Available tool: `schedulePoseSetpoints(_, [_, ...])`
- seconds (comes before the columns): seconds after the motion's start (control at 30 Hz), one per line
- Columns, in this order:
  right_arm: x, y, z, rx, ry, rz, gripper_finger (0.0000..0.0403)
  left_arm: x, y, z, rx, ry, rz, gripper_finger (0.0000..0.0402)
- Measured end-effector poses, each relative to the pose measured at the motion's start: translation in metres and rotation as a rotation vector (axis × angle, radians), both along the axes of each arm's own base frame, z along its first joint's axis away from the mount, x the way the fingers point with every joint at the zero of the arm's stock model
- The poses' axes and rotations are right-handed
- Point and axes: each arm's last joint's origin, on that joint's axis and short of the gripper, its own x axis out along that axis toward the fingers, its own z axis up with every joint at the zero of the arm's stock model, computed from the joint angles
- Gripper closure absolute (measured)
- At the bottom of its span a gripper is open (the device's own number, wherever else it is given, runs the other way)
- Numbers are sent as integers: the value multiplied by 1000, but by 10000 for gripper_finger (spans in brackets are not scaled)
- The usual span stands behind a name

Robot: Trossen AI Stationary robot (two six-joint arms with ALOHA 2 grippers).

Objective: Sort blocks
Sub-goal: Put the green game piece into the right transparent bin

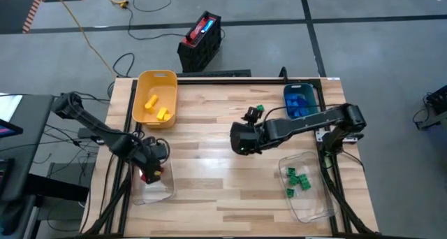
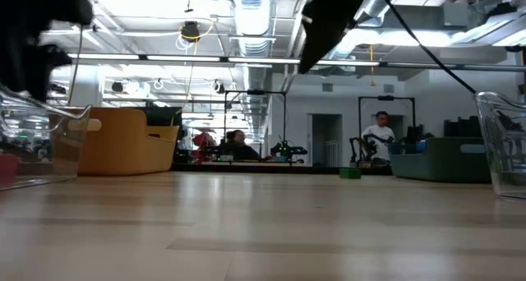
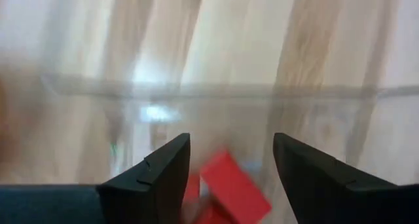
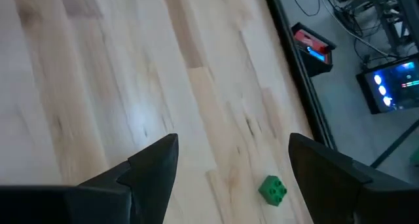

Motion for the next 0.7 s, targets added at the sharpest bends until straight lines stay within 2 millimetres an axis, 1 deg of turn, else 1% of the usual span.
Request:
schedulePoseSetpoints(0.1, [-7, -11, 11, 0, -9, -22, 101, 1, 0, 18, 89, -121, -32, 186])
schedulePoseSetpoints(0.23, [-14, -35, 16, 37, 32, -58, 101, 2, 2, 32, 281, -277, -41, 186])
schedulePoseSetpoints(0.33, [-17, -59, 14, 116, 66, -94, 101, 6, 1, 35, 384, -372, -20, 185])
schedulePoseSetpoints(0.43, [-20, -89, 12, 209, 67, -149, 101, 13, -2, 36, 445, -433, -22, 185])
schedulePoseSetpoints(0.57, [-27, -127, 11, 269, 41, -255, 101, 20, -5, 36, 468, -488, -54, 185])
schedulePoseSetpoints(0.7, [-31, -164, -2, 400, 5, -405, 101, 21, -6, 34, 478, -499, -68, 185])
